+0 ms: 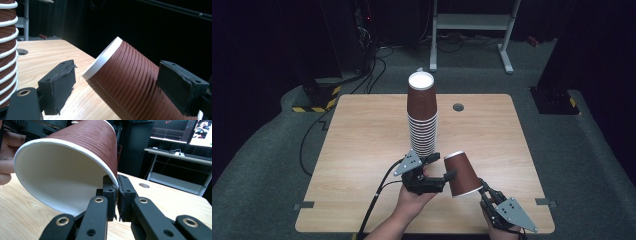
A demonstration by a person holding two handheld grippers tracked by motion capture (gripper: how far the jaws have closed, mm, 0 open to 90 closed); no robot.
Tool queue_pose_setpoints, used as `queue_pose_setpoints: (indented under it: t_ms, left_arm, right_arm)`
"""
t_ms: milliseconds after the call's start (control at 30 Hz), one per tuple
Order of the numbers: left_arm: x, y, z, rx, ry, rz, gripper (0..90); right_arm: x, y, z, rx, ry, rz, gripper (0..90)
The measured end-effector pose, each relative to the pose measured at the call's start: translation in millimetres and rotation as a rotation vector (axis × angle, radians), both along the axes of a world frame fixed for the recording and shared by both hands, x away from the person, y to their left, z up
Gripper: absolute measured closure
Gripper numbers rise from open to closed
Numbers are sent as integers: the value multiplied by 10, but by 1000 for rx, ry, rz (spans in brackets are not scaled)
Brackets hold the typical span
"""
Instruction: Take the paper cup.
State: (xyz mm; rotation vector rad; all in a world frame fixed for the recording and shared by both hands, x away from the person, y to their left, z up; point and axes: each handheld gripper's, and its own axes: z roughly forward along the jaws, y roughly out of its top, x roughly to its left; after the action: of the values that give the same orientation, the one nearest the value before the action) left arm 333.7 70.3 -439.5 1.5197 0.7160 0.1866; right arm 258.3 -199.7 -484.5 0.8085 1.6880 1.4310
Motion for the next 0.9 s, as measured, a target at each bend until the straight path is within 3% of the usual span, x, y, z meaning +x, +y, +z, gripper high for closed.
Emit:
queue_pose_setpoints:
  t_ms: [500,667,800,833,900]
  left_arm:
    - [-24,92,15,25,-29,16,160]
    - [-59,223,-2,77,-58,40,160]
    - [-65,320,-49,113,-59,56,160]
    - [-59,398,-96,143,-58,68,160]
    - [-58,483,-146,164,-50,81,160]
  right_arm:
    - [-33,-18,40,-3,-11,-6,858]
    - [-21,-47,36,2,-2,-21,859]
    - [-6,-71,36,-2,1,-31,859]
    - [0,-78,34,-1,5,-35,858]
    - [9,-86,28,-4,8,-38,858]
